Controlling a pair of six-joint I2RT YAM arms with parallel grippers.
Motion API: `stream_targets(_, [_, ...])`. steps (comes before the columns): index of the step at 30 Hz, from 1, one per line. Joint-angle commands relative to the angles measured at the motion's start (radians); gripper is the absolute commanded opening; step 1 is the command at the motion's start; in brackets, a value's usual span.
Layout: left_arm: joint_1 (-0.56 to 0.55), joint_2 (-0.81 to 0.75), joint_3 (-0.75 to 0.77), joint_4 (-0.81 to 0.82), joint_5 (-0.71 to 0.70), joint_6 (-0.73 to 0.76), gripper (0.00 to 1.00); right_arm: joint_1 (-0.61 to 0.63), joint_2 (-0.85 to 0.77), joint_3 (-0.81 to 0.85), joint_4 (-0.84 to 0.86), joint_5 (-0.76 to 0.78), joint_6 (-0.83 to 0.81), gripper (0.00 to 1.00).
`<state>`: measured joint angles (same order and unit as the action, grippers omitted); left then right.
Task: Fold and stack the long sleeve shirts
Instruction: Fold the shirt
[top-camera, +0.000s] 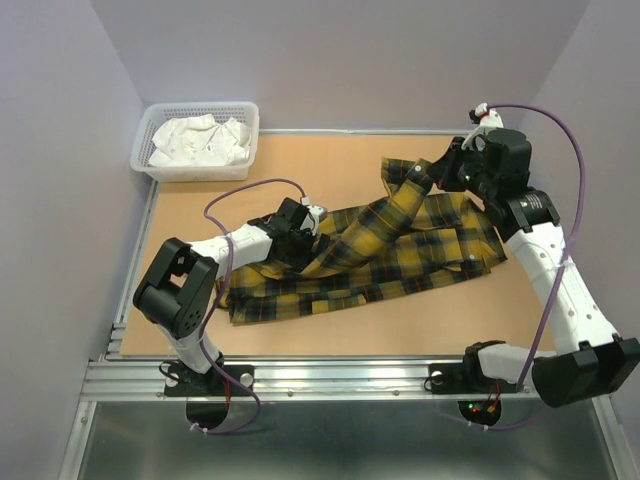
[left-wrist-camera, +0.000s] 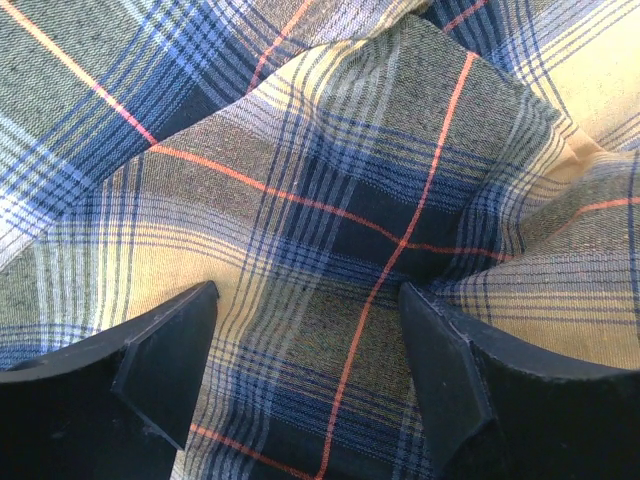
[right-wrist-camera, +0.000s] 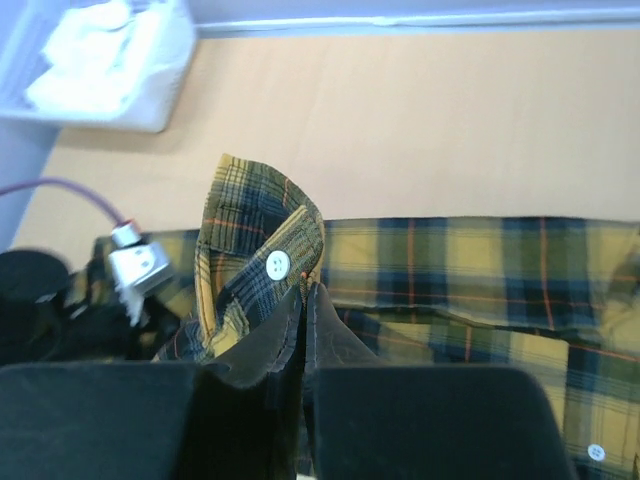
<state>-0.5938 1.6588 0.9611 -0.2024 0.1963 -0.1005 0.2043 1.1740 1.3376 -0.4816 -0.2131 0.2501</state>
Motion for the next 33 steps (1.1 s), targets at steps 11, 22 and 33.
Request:
stream_targets(11, [0.156, -0.056, 0.087, -0.040, 0.018, -0.080, 0.95, 0.001, 0.216, -0.103, 0.074, 0.527, 0.101, 0.01])
stream_targets(22, [0.318, -0.261, 0.054, -0.069, -0.115, -0.179, 0.97, -0.028, 0.369, -0.104, 0.074, 0.647, 0.175, 0.01])
stream_targets(33, [0.333, -0.257, -0.053, -0.029, -0.130, -0.243, 0.96, -0.095, 0.326, -0.228, 0.208, 0.621, 0.296, 0.01])
